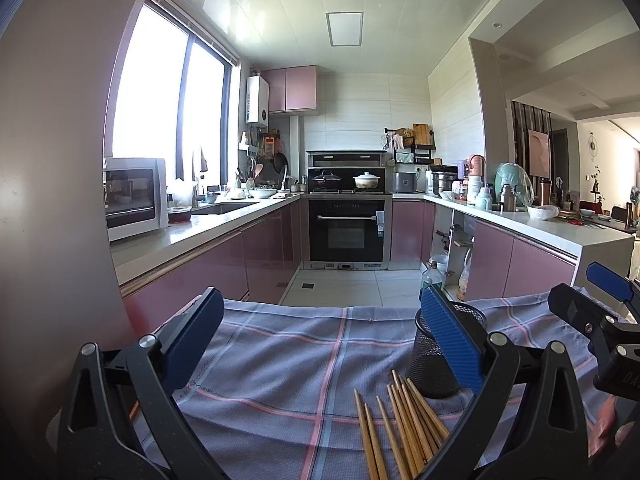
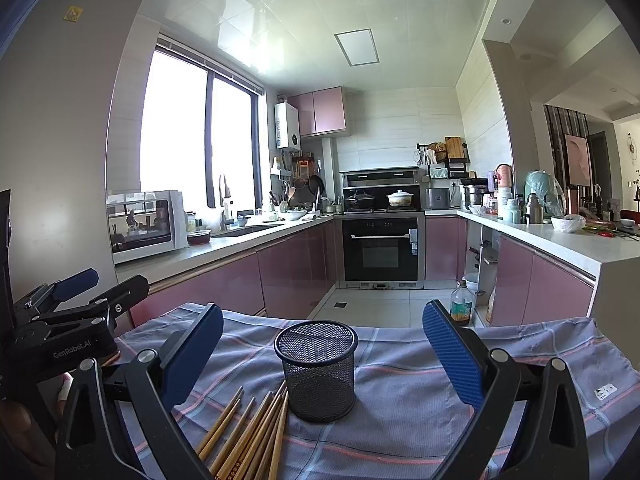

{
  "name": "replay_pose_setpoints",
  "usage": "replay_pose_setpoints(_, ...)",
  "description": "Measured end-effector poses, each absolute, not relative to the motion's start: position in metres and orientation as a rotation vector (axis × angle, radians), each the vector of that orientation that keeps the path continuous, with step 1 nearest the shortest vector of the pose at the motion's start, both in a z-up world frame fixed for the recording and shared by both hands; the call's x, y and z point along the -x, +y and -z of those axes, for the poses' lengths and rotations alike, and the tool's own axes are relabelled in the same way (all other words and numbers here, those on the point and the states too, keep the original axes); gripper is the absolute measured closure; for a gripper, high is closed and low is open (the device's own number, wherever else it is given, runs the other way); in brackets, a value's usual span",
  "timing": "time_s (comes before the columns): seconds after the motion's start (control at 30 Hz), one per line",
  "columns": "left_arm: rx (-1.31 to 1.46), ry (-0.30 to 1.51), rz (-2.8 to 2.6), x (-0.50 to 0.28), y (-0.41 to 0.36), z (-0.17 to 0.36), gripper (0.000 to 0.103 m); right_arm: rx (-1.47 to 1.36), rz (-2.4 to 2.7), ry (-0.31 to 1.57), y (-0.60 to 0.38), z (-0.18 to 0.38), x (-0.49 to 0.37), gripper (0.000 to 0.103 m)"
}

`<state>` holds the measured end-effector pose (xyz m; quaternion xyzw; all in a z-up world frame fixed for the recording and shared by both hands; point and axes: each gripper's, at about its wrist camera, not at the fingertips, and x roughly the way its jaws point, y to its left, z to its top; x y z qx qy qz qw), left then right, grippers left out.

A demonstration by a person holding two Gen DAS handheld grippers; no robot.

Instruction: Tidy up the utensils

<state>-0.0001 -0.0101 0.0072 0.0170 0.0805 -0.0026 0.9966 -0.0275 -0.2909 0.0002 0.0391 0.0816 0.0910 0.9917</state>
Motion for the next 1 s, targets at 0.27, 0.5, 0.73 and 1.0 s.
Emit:
replay_pose_setpoints(0.27,-0.033,0.163,0.007,-0.0009,-0.0111,-0.0058,0.006,-0.078,-0.180,0.164,-0.2905,-0.0009,0.0280,0.006)
replay_pose_setpoints(0.5,-0.032,0.163,0.008,-0.0006,-0.0099,-0.0054,0.006,-0.078,-0.180,0.164,-0.2907,-0.0006,0.0282,0.006)
replay_pose_setpoints(0.73,-0.030,0.165,0.012,0.0003,-0.0099,-0.0038,0.006,-0.078,-0.181,0.166,-0.2905,-0.0008,0.0283,0.006)
replay_pose_setpoints(1.0,-0.029,0.174,0.016,-0.0026,-0.0104,0.0035,0.006,-0.077,-0.185,0.172,-0.2921,0.0015,0.0268,0.006)
